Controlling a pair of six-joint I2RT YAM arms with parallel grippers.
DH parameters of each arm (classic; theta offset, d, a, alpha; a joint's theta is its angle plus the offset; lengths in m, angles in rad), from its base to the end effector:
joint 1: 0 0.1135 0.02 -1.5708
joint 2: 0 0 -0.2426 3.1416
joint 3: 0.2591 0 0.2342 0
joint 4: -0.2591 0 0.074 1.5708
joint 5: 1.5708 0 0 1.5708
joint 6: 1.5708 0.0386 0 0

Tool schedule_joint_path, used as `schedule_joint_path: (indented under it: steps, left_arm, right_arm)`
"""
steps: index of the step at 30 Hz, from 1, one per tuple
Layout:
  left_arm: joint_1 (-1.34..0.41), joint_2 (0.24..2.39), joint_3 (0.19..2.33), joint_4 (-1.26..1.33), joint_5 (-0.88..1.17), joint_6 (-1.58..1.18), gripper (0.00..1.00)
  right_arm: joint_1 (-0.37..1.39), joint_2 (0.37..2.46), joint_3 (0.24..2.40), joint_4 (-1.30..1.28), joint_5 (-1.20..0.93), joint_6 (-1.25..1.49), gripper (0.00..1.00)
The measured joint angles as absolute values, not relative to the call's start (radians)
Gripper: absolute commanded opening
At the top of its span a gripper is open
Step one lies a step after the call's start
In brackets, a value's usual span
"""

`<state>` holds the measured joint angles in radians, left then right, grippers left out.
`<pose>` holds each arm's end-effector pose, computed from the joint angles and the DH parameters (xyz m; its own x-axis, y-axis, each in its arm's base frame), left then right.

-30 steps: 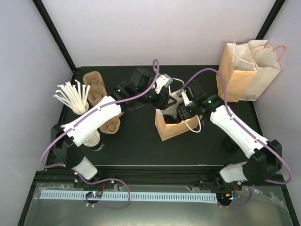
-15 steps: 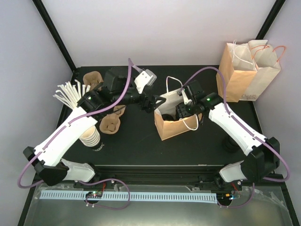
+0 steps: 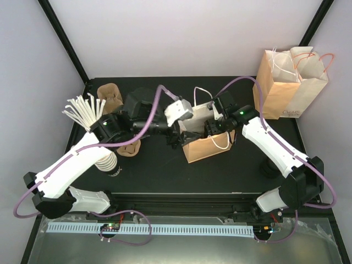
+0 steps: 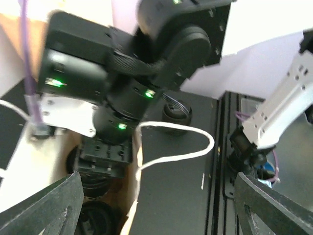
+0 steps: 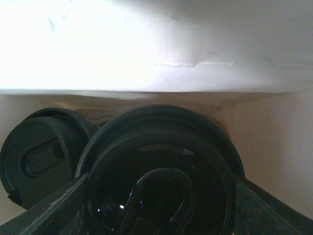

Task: Pack the takeout coffee

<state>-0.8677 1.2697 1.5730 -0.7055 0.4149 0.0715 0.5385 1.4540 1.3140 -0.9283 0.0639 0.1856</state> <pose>0.1477 -0.1983 0.4273 -0.1854 0.3199 -0.9291 0.9536 0.2866 -0.0916 0.2403 0.1407 0.2837 -0.8290 -0.2807 -0.4837 -0.3382 0.9405 0.0339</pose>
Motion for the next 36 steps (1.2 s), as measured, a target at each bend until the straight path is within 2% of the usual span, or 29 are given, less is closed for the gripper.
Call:
schedule_joint_path:
  steps: [6, 11, 15, 21, 24, 27, 36]
  left_arm:
    - [-0.944, 1.352, 1.506, -0.665, 0.372, 0.151, 0.82]
    - [-0.994, 1.429, 1.459, -0.583, 0.287, 0.234, 0.85]
    - [-1.032, 1.464, 1.433, -0.511, 0.225, 0.299, 0.65]
    - [-1.043, 1.509, 1.422, -0.436, 0.212, 0.358, 0.24]
    - [-1.049, 1.509, 1.415, -0.411, 0.235, 0.369, 0.08]
    - [-1.07, 1.509, 1.415, -0.401, 0.275, 0.386, 0.02]
    - [-1.14, 1.532, 1.422, -0.429, 0.353, 0.43, 0.02]
  right_arm:
    - [0.538, 1.454, 1.314, -0.939, 0.06, 0.189, 0.01]
    - [0.538, 1.454, 1.318, -0.95, 0.06, 0.189, 0.01]
    - [0.538, 1.462, 1.335, -0.958, 0.052, 0.189, 0.01]
    - [0.538, 1.487, 1.364, -0.968, 0.042, 0.189, 0.01]
    - [0.538, 1.492, 1.369, -0.975, 0.041, 0.189, 0.01]
    - [0.538, 1.497, 1.38, -0.99, 0.041, 0.189, 0.01]
    - [0.536, 1.5, 1.384, -1.029, 0.027, 0.189, 0.01]
